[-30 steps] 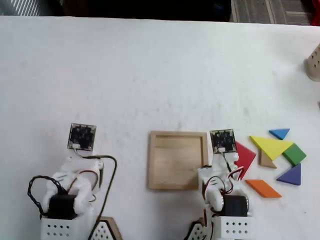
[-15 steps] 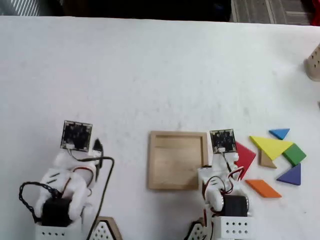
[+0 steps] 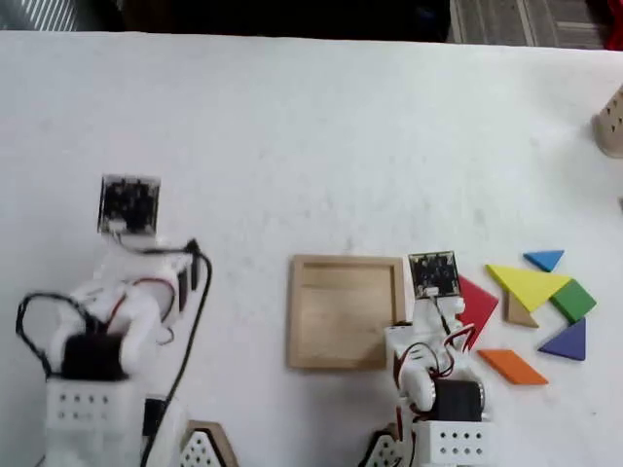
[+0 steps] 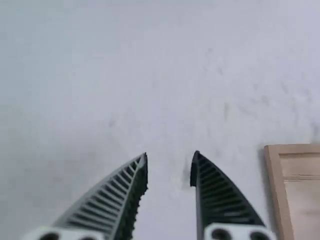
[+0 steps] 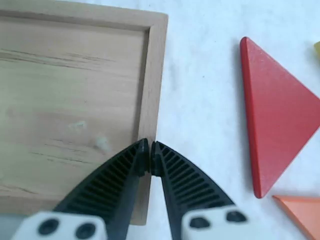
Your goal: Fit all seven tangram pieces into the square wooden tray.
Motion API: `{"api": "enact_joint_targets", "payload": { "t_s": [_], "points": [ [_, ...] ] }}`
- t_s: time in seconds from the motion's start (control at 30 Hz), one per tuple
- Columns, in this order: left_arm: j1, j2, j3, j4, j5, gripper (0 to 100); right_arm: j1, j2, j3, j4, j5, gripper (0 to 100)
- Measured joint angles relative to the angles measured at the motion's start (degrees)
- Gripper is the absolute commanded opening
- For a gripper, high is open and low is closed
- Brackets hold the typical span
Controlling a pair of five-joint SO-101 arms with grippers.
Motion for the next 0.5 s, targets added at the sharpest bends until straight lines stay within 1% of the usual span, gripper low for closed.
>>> {"api": "enact_joint_targets", "payload": {
  "t_s": [0.1,0.2,0.3,0.4,0.5],
  "points": [
    [0.0,10.4,-0.6,-4.1,5.3,15,0.0,0.0,0.0,0.0,0.0,1.8],
    [0.0,19.9,0.9,-10.5,9.9,15,0.0,0.0,0.0,0.0,0.0,1.8],
    [0.2,26.7,1.8,-14.4,10.5,15,0.0,0.0,0.0,0.0,0.0,1.8],
    [0.9,28.5,1.8,-15.7,10.5,15,-0.9,0.0,0.0,0.0,0.0,1.8],
    [2.6,28.8,1.8,-16.6,10.5,15,-3.7,0.0,0.0,0.0,0.0,1.8]
  ]
}}
